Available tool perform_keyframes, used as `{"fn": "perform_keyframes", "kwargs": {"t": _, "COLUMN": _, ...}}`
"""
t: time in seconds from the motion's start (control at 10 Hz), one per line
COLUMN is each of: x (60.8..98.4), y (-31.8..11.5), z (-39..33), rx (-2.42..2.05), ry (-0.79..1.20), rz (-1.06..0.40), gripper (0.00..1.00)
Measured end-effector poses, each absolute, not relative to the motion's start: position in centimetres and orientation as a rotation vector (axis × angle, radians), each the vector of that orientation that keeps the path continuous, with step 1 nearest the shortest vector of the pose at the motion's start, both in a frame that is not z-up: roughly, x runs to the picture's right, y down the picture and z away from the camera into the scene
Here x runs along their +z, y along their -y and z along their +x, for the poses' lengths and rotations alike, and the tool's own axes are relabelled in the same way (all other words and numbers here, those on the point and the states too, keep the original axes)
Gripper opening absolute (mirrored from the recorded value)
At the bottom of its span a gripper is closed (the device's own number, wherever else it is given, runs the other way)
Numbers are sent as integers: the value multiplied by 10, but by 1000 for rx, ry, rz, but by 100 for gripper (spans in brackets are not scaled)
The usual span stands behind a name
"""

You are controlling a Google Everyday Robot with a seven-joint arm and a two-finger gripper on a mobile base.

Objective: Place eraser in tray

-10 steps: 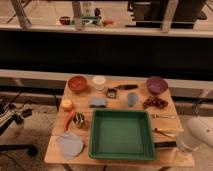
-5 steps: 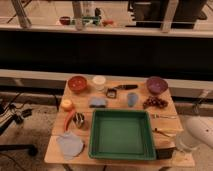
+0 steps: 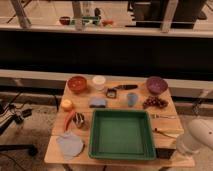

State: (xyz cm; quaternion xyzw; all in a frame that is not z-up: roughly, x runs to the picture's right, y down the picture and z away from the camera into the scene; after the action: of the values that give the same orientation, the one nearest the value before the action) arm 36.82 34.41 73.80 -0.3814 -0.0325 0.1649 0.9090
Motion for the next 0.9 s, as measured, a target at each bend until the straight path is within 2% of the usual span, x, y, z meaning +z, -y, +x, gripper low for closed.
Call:
{"fn": "perform_keyframes", "kwargs": {"t": 0.2, "x": 731, "y": -346, "z": 371, "rx": 355, "ry": 72, "rz": -791, "gripper": 20}}
{"fn": "perform_keyframes", "kwargs": {"t": 0.4, "x": 711, "y": -324, "z": 371, "rx": 351, "ry": 69, "rz": -756, "gripper": 3}}
{"fn": "perform_keyframes", "kwargs": {"t": 0.5, "x": 699, "y": -312, "z": 369, "rx": 341, "ry": 60, "rz": -733, "gripper": 0}}
{"fn": "perform_keyframes", "kwargs": {"t": 0.7, "x": 681, "y": -285, "z": 358, "rx": 303, "ry": 38, "rz": -665, "gripper": 0}}
{"fn": "perform_keyframes", "kwargs": {"t": 0.9, "x": 679, "y": -271, "z": 343, "rx": 264, "ry": 37, "rz": -632, "gripper": 0}}
